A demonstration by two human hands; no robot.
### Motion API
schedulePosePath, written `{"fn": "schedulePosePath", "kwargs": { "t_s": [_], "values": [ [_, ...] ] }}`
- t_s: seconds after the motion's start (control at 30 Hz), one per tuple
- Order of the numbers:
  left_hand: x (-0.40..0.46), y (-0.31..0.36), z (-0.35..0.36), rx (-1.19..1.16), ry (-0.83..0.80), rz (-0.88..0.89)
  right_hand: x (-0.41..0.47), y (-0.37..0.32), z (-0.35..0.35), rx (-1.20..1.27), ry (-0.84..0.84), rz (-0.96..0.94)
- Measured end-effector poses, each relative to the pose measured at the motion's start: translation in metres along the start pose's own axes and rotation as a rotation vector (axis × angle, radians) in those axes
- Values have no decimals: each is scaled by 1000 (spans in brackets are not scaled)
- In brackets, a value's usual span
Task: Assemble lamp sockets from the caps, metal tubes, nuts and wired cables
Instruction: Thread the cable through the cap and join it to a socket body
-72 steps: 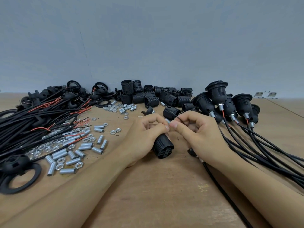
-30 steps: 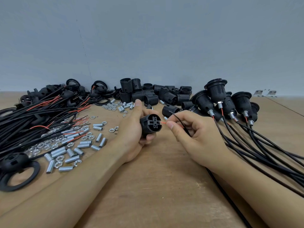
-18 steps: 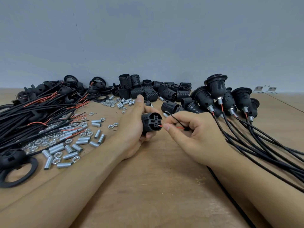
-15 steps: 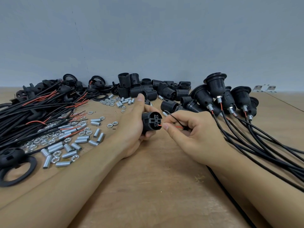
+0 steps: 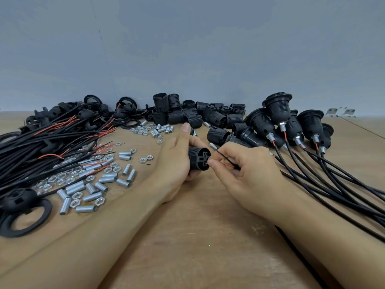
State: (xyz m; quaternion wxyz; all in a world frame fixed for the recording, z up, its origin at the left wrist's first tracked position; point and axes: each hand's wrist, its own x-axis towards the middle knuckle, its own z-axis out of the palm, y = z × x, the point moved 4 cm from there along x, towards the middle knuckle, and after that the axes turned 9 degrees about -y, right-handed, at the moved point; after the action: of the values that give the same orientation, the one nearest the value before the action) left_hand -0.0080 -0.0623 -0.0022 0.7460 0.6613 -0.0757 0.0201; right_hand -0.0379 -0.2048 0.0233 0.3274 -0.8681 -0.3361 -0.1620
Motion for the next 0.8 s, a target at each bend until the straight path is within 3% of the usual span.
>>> {"fn": "schedulePosePath", "kwargs": {
  "t_s": [0.33,0.8],
  "values": [
    [0,-4,-3,-55,167,-76,1,-2,6,36,-10,-21],
    [-2,-4,-2,49,172,-35,-5,2,10,134,-9,35]
  ]
}}
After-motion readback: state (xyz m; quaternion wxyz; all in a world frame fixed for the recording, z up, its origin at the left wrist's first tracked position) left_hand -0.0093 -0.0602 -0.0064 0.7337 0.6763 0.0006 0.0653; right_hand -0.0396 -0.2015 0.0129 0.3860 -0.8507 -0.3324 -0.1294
